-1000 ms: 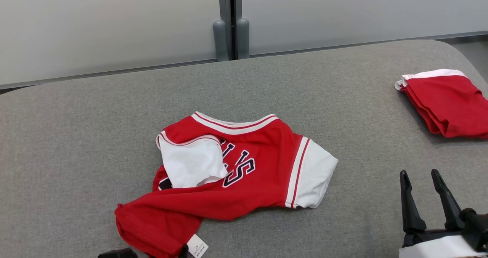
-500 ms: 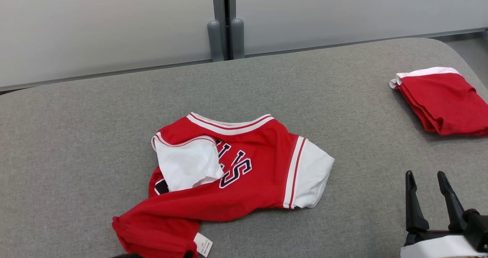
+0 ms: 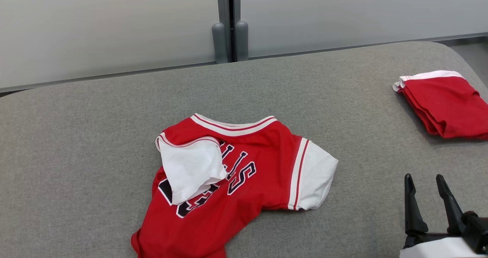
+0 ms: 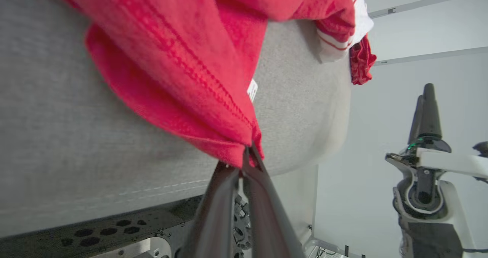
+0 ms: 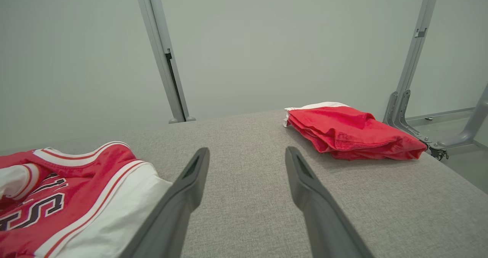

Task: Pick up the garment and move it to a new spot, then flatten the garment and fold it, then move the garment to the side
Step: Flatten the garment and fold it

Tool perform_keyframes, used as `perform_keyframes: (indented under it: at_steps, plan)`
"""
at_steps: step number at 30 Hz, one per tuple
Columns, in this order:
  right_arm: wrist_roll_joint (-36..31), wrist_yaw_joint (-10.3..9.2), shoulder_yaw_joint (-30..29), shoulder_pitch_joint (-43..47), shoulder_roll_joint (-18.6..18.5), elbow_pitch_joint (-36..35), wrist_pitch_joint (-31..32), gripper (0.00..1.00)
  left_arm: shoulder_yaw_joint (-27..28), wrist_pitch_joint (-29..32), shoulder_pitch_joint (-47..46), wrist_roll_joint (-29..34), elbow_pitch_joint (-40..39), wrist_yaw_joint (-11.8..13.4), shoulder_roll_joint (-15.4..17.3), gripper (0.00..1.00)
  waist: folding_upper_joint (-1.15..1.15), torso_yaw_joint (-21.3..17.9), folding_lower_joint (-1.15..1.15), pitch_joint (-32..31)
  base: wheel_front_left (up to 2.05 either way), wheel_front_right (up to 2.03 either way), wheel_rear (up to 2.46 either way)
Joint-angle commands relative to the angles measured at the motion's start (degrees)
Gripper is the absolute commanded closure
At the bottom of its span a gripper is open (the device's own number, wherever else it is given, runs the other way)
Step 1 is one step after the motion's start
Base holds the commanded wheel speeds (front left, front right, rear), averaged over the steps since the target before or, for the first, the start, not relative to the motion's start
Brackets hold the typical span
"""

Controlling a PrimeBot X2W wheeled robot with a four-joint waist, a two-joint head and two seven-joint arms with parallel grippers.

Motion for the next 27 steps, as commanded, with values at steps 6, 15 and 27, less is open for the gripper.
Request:
perform_keyframes:
  at_steps: [6, 15, 27]
  plan:
    - [-0.1, 0.0, -0.7, 0.6, -0.3, 0.1, 0.0, 0.0, -0.9, -1.8, 0.5, 5.6, 1.7, -0.8, 3.7, 0.0, 0.0, 0.3, 0.0, -0.2, 0.0, 0.0, 0.0]
    - [-0.1, 0.0, -1.4, 0.8, -0.3, -0.2, 0.0, 0.0, 6.8, -5.8, 4.5, 4.6, -0.6, 0.9, 8.4, 0.0, 0.0, 1.1, 0.0, -0.6, 0.0, 0.0, 0.0]
    - [-0.1, 0.0, 0.5, -0.7, -0.3, 0.4, 0.0, 0.0, 10.8, -3.9, -11.2, 2.8, 8.8, 3.2, 8.6, 0.0, 0.0, 0.4, 0.0, 0.1, 0.0, 0.0, 0.0]
